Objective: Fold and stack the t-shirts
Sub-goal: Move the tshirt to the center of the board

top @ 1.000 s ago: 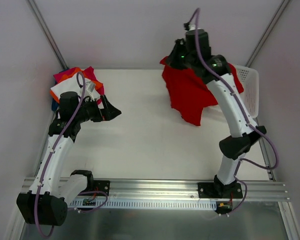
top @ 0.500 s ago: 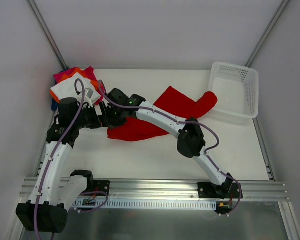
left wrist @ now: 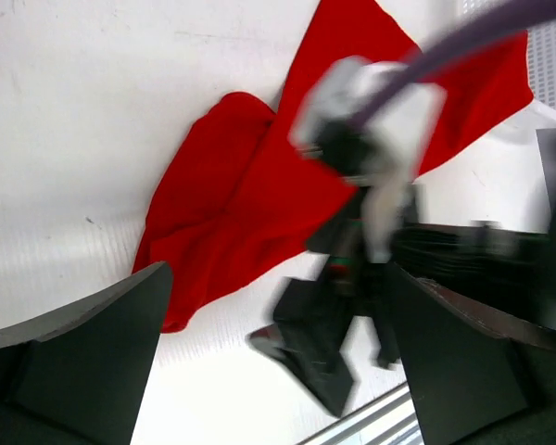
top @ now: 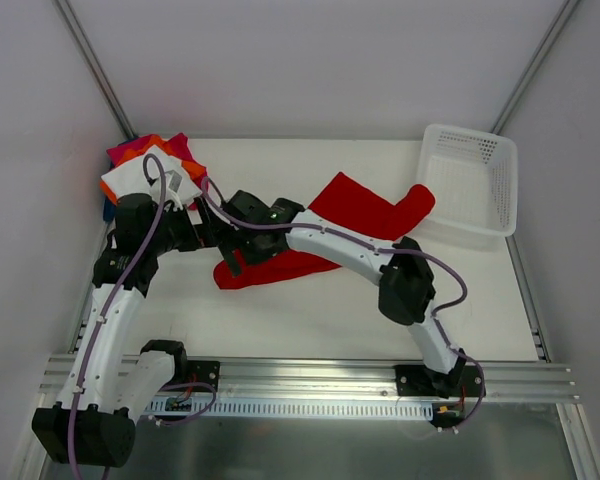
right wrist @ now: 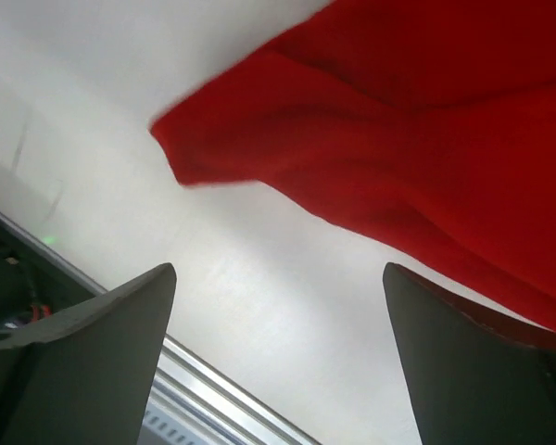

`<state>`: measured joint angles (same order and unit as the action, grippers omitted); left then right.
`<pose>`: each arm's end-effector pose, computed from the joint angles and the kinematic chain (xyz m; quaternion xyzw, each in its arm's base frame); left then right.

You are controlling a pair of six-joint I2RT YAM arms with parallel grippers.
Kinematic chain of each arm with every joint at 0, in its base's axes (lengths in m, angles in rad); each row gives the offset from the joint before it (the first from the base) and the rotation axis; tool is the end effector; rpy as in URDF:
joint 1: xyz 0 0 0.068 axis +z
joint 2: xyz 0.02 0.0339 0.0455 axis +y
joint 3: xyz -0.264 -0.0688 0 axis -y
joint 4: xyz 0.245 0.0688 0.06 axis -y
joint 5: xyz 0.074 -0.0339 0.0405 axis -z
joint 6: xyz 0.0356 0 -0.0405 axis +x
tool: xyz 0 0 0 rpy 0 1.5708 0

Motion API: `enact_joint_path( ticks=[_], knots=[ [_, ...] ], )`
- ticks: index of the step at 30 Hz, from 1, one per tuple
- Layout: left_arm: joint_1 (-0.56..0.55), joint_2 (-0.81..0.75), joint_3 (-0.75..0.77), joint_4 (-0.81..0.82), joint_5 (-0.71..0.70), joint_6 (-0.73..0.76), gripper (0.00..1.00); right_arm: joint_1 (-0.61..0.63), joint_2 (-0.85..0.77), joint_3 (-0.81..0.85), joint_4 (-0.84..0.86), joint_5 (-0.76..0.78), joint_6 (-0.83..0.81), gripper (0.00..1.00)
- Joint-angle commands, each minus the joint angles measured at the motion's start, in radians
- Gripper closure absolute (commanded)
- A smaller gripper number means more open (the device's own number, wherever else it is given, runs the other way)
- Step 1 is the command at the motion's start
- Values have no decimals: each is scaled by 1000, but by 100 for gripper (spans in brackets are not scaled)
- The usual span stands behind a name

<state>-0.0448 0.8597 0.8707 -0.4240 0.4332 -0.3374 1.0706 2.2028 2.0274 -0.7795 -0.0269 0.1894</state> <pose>0.1885 -0.0234 0.3335 -0.0029 0.8259 -0.2781 0.4904 0.2346 0.4313 0.2534 -0.4101 0.8601 0.1889 0.2373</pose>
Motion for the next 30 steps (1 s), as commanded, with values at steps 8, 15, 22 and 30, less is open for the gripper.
enact_joint_path(
  ticks=[8,15,22,30],
  knots=[
    [6,-80,25,112,-30,-23,1,-157,-573,-287,21,457,-136,1],
    [8,-14,-13,243,225,-94,1,-641,-487,-561,243,38,-106,1],
    [8,-22,-35,246,187,-77,1,-774,-140,-242,252,-152,-62,0],
    [8,-11,-49,246,167,-66,1,-782,20,-12,194,-206,-39,0]
  ],
)
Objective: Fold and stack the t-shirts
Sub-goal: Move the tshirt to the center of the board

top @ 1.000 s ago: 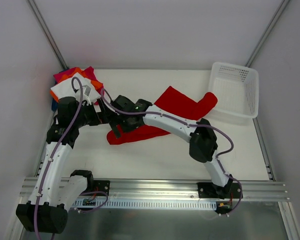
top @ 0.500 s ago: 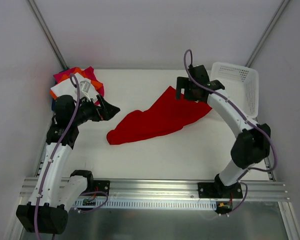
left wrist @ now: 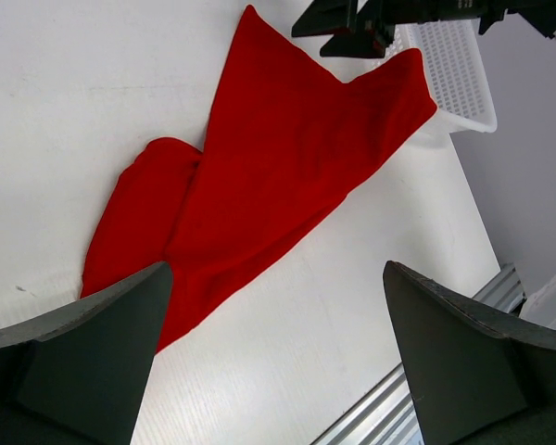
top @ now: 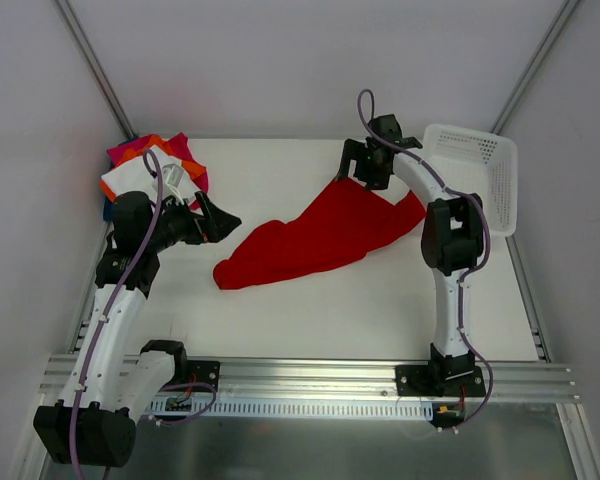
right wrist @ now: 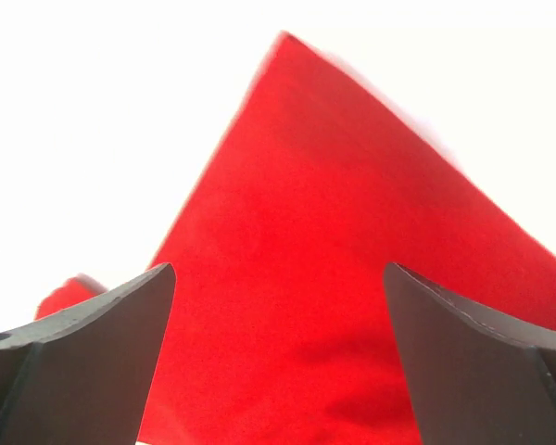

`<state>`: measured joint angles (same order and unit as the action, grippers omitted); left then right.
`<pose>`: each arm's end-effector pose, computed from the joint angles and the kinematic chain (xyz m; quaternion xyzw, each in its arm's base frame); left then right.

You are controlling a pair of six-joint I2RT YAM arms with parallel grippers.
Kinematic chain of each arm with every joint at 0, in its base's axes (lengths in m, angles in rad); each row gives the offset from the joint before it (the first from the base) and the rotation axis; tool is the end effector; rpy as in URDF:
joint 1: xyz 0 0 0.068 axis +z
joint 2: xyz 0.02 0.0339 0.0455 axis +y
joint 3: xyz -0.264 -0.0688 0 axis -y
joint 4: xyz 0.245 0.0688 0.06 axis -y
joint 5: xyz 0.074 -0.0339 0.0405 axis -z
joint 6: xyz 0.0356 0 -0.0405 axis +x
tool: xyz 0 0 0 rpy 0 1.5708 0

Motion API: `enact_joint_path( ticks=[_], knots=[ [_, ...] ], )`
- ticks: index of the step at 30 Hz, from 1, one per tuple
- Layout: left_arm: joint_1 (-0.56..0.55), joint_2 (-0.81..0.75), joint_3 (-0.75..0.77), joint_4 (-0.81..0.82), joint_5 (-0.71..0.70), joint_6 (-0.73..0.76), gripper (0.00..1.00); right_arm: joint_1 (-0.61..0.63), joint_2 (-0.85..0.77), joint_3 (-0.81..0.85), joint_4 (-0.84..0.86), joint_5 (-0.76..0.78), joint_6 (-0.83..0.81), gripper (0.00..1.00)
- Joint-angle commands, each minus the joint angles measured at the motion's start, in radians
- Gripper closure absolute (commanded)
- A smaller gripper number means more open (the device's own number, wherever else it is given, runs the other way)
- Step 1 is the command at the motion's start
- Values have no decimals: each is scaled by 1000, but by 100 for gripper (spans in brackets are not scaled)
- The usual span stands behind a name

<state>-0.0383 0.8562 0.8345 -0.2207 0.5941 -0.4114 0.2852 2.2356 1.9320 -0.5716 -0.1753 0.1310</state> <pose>0.1928 -0.0273 0.3427 0.0377 0.7733 -0.3561 0.5232 0.4824 0.1479 0.2216 -0.1019 0.9314 0.1507 0.3152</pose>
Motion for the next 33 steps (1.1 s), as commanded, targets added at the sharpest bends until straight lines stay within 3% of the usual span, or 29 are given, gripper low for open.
enact_joint_path(
  ticks=[1,12,20,33],
  knots=[
    [2,-5,-12,43,1,8,1,2,-10,87,-14,-58,19,1],
    [2,40,-9,41,-7,14,1,-9,142,157,7,-39,39,0],
    [2,70,-11,38,-16,19,1,-40,317,412,52,-64,67,0],
    [2,104,-12,26,-48,25,1,-55,372,392,162,-139,147,1]
  ],
)
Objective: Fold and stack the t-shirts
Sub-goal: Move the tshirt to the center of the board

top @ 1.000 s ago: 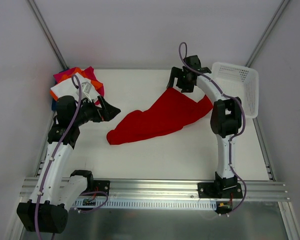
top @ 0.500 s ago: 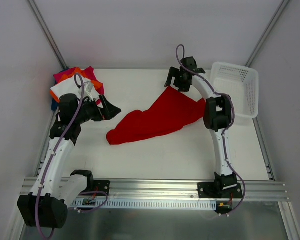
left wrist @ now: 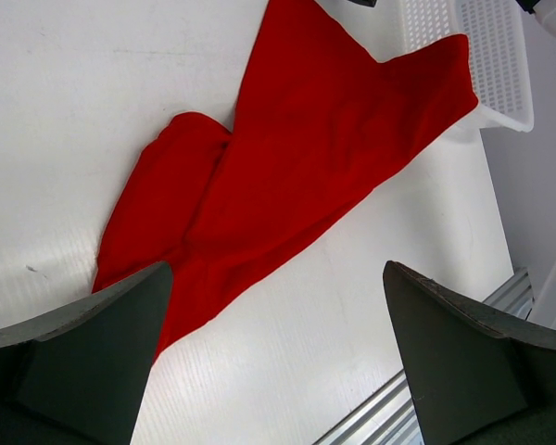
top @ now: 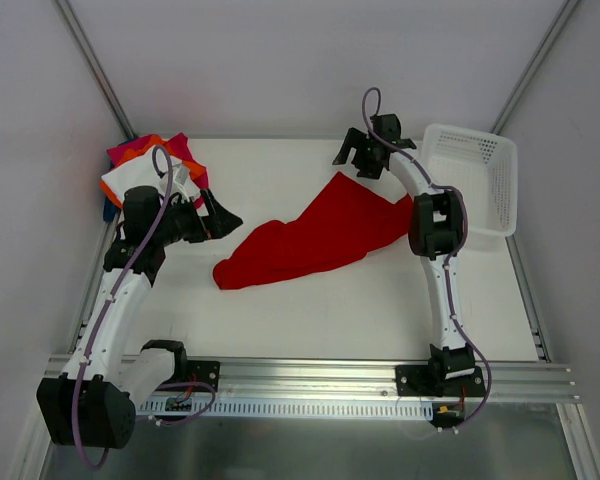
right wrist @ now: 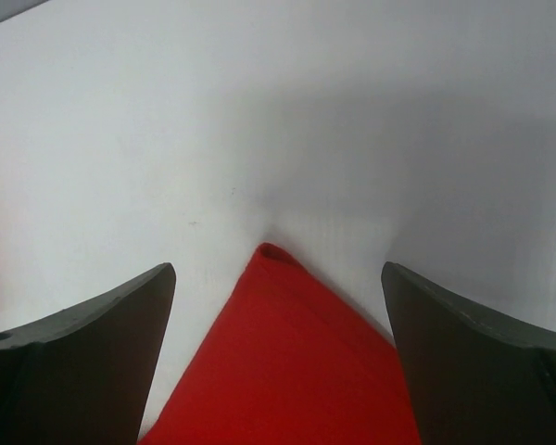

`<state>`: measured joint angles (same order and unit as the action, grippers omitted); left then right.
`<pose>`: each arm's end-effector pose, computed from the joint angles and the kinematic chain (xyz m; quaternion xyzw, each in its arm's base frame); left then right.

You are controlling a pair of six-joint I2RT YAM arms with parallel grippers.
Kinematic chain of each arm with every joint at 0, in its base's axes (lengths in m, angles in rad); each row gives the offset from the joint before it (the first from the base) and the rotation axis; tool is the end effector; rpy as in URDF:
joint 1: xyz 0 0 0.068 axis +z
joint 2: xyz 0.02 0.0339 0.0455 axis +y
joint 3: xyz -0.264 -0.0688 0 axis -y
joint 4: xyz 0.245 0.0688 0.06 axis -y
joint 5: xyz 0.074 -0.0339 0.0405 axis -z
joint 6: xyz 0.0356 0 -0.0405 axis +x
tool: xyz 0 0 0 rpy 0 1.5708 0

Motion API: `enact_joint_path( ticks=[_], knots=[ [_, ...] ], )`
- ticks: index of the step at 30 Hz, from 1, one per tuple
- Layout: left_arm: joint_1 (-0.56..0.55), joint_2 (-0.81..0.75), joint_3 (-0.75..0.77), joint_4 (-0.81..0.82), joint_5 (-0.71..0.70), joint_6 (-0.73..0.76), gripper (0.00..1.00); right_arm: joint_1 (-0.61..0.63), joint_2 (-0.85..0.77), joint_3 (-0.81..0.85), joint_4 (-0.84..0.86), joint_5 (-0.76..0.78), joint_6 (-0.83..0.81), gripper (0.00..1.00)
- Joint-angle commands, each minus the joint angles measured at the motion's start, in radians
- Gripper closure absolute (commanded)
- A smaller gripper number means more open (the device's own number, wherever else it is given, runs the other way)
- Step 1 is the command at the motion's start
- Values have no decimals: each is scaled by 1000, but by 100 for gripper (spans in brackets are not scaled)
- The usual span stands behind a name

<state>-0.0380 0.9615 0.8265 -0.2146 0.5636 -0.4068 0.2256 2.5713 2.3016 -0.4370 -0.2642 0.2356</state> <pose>0.2167 -0.0273 0.3208 0.0124 0.8029 -0.3437 0.4869 0.5601 0.1381 0.1782 -0.0507 0.9005 0.2113 0.3768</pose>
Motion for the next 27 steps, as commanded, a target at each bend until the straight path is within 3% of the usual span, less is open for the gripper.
enact_joint_path(
  ticks=[1,10,16,20,21,22,23,25,27],
  knots=[
    [1,-1,-4,20,-21,23,1,9,44,21,29,-69,48,2],
    [1,-6,-3,9,-37,26,1,127,10,-30,17,-66,27,4],
    [1,-12,-1,1,-37,31,1,135,-20,-102,27,-58,30,9],
    [1,-18,-1,-2,-41,33,1,130,-33,-129,26,-52,16,30],
    [1,-18,-1,-2,-41,33,1,129,-34,-130,24,-53,16,46],
    [1,-20,-1,-2,-39,34,1,123,-36,-130,23,-52,14,49],
    [1,-20,-1,-2,-42,34,1,121,-36,-130,15,-52,11,49],
    [1,-21,-1,-3,-42,34,1,113,-40,-123,-2,-32,4,37],
    [1,-21,-1,-5,-41,34,1,107,-57,-131,-23,5,-13,13]
  ],
)
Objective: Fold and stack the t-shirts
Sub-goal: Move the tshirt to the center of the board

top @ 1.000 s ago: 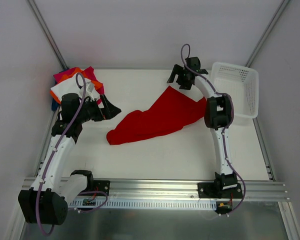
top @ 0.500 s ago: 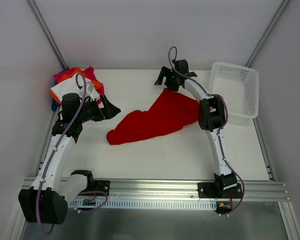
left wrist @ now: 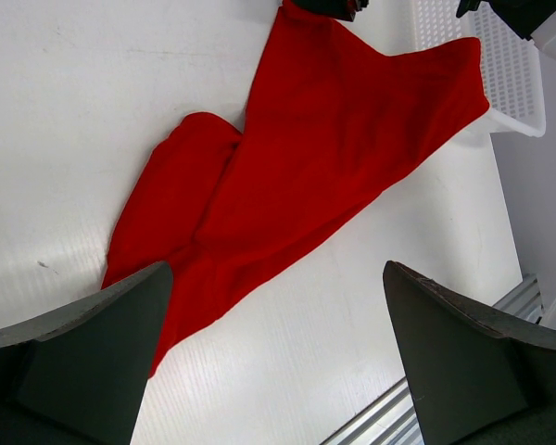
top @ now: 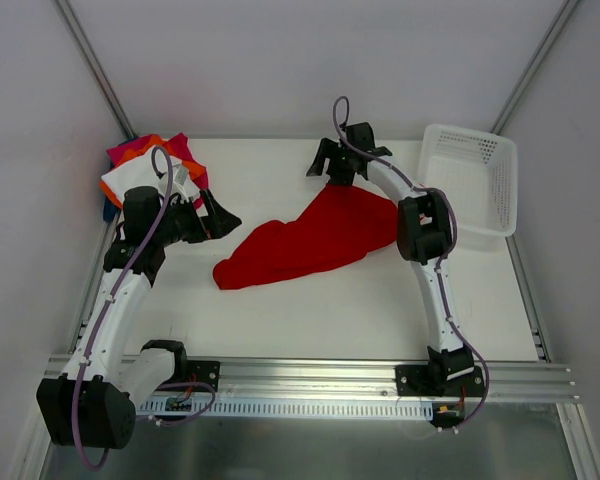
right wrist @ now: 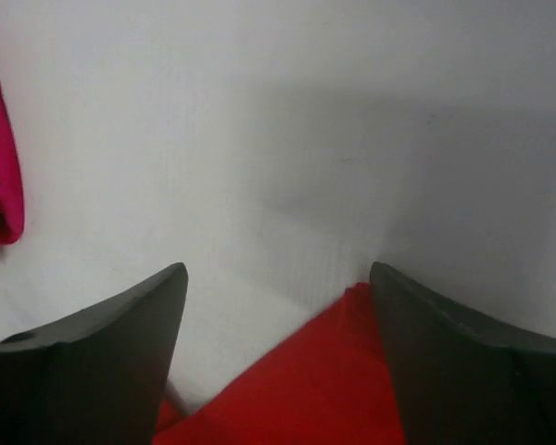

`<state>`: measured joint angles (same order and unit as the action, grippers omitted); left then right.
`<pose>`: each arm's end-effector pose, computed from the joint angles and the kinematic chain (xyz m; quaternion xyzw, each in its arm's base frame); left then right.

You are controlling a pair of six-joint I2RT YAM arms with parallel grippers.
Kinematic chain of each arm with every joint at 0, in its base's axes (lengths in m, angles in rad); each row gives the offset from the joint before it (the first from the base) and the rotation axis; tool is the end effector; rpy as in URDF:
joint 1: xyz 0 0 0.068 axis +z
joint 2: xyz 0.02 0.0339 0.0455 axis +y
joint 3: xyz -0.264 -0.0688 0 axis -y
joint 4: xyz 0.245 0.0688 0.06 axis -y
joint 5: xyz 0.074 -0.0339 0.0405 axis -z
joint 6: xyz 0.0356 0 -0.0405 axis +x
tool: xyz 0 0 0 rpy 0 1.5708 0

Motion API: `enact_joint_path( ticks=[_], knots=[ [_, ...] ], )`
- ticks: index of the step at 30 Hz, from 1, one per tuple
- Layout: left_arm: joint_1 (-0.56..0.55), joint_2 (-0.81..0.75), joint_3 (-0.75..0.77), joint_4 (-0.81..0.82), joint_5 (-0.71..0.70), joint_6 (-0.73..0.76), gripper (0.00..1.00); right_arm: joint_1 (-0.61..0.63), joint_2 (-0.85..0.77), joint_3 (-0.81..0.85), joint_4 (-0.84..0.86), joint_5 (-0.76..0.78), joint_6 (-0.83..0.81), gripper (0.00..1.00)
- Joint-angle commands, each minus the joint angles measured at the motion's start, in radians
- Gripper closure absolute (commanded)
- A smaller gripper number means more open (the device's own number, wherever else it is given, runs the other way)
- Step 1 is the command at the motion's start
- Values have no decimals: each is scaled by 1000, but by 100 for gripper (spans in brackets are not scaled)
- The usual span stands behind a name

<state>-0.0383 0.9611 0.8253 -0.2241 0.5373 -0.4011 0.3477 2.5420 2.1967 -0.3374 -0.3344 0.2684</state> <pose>0.2167 -0.0265 0.3194 0.0056 0.8070 -0.3326 0.4880 0.5341 0.2060 0.1681 -0.1067 0.8869 0.2716 0.3581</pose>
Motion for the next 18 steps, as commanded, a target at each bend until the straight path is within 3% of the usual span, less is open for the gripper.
enact_joint_path(
  ticks=[1,2,18],
  knots=[
    [2,-21,0,5,-14,28,1,-16,-32,-31,-135,90,-54,5],
    [2,-18,0,5,-11,28,1,-18,-38,-32,-138,103,-66,0],
    [2,-15,3,5,-3,24,1,-58,-180,-135,-170,175,-121,1]
  ],
)
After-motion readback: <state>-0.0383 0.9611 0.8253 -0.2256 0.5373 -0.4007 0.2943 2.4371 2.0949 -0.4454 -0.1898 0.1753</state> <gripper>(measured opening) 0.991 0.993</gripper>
